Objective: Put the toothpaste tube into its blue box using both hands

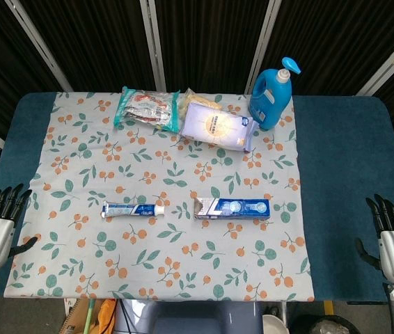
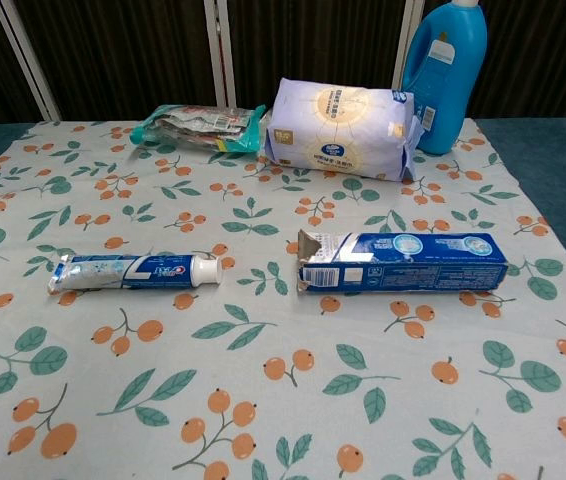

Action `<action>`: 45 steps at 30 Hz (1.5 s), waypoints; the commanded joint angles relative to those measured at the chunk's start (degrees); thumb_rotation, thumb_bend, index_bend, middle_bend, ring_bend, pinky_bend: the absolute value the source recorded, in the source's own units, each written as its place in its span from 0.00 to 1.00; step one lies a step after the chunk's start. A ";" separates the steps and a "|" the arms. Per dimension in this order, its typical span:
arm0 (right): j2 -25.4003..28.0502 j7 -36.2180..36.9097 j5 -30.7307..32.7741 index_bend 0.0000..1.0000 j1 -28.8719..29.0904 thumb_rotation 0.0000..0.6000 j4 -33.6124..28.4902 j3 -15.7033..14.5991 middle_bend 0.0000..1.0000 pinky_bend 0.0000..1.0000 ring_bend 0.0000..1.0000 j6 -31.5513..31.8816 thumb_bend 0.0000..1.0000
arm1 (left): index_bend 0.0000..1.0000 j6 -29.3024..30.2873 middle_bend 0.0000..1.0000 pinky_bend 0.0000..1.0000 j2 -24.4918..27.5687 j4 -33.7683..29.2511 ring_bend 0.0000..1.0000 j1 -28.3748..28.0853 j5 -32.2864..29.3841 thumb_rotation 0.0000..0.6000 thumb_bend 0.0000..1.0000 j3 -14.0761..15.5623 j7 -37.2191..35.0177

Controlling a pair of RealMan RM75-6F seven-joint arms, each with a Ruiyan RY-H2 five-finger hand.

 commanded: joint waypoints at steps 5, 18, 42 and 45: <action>0.04 -0.10 0.10 0.00 0.03 1.00 -0.08 -0.17 0.00 0.00 0.00 -0.45 0.37 | 0.00 0.10 0.00 0.00 -0.02 0.18 0.00 0.02 0.13 1.00 0.09 0.03 -0.10; 0.03 -0.81 0.34 0.00 0.12 1.00 -0.34 -0.21 0.00 0.00 0.00 -0.84 0.37 | 0.00 -0.20 0.00 0.00 0.04 0.42 0.00 -0.11 0.09 1.00 0.09 0.04 -0.51; 3.24 -4.06 0.22 0.00 4.26 1.00 -8.38 0.25 0.02 0.00 0.01 -7.53 0.37 | 0.00 -0.91 0.00 0.00 0.25 -0.63 0.00 -0.22 0.06 1.00 0.09 0.39 -0.16; 3.44 -6.94 1.83 0.00 7.78 1.00 -12.51 2.44 0.07 0.00 0.03 -11.44 0.37 | 0.00 -1.27 0.00 0.00 0.28 -0.73 0.00 -0.38 -0.08 1.00 0.09 0.38 -0.18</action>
